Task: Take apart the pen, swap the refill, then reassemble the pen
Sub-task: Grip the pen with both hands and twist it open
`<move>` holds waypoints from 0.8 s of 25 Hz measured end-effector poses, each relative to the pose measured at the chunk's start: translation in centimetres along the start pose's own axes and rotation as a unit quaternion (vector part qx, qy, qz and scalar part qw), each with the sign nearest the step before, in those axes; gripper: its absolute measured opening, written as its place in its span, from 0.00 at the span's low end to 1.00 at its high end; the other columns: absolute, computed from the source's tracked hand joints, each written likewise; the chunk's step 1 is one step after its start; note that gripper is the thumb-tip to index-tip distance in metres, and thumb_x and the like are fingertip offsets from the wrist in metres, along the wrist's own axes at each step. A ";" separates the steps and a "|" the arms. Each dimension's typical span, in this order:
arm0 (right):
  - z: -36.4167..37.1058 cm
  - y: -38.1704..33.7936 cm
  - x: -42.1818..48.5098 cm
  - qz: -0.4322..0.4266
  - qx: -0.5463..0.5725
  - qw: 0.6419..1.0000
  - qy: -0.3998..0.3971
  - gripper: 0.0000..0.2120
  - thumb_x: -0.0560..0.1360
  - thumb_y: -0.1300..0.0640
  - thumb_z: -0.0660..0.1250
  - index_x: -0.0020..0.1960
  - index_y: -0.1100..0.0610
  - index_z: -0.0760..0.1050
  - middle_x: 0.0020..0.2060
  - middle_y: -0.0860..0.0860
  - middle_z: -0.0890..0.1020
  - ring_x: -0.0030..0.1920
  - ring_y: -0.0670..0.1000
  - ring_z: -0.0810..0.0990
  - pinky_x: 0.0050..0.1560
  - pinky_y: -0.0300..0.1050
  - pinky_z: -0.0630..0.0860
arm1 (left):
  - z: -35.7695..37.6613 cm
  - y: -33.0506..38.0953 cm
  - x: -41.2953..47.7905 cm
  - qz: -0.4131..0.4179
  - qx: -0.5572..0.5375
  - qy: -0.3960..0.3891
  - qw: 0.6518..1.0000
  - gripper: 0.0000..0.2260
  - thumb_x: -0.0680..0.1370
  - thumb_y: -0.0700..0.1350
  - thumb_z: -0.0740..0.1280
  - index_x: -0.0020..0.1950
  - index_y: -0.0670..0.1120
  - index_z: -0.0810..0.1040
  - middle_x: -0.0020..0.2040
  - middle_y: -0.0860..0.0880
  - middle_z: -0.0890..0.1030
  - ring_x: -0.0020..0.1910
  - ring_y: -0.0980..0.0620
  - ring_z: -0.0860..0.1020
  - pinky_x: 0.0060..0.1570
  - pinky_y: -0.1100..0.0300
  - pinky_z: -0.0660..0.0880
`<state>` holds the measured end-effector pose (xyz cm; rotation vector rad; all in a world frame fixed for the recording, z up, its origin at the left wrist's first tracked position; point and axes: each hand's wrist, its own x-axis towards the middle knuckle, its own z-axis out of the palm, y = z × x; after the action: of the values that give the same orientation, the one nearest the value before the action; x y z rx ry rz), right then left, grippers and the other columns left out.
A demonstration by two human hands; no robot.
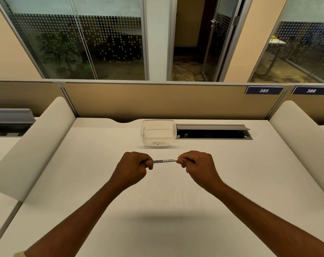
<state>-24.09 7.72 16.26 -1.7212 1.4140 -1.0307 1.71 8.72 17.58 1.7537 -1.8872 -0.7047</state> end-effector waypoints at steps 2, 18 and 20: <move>-0.1 0.1 -0.2 -0.018 0.011 1.000 0.008 0.07 0.76 0.69 0.75 0.46 0.60 0.89 0.34 0.44 0.84 0.32 0.40 0.80 0.40 0.30 0.74 | 0.1 -0.2 0.0 -0.012 -0.012 -0.009 1.000 0.19 0.83 0.42 0.69 0.34 0.57 0.82 0.25 0.58 0.78 0.23 0.57 0.71 0.28 0.65 0.67; -2.3 -1.5 1.2 0.179 0.006 0.961 -0.210 0.18 0.84 0.53 0.66 0.39 0.54 0.87 0.29 0.47 0.82 0.29 0.45 0.73 0.32 0.37 0.71 | 0.1 0.6 -1.4 0.068 0.052 0.049 0.995 0.10 0.80 0.40 0.71 0.42 0.51 0.86 0.33 0.58 0.80 0.32 0.57 0.73 0.34 0.61 0.68; -1.8 -1.5 0.8 0.160 -0.027 0.973 -0.163 0.18 0.84 0.55 0.67 0.37 0.52 0.86 0.28 0.46 0.82 0.27 0.42 0.73 0.32 0.36 0.71 | 0.2 0.7 -1.4 0.048 0.048 0.043 0.997 0.10 0.81 0.40 0.71 0.42 0.51 0.86 0.29 0.58 0.77 0.29 0.58 0.73 0.32 0.62 0.65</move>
<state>-24.91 7.18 18.54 -1.5470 1.4496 -0.5136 1.16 10.16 17.90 1.7096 -1.9605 -0.5042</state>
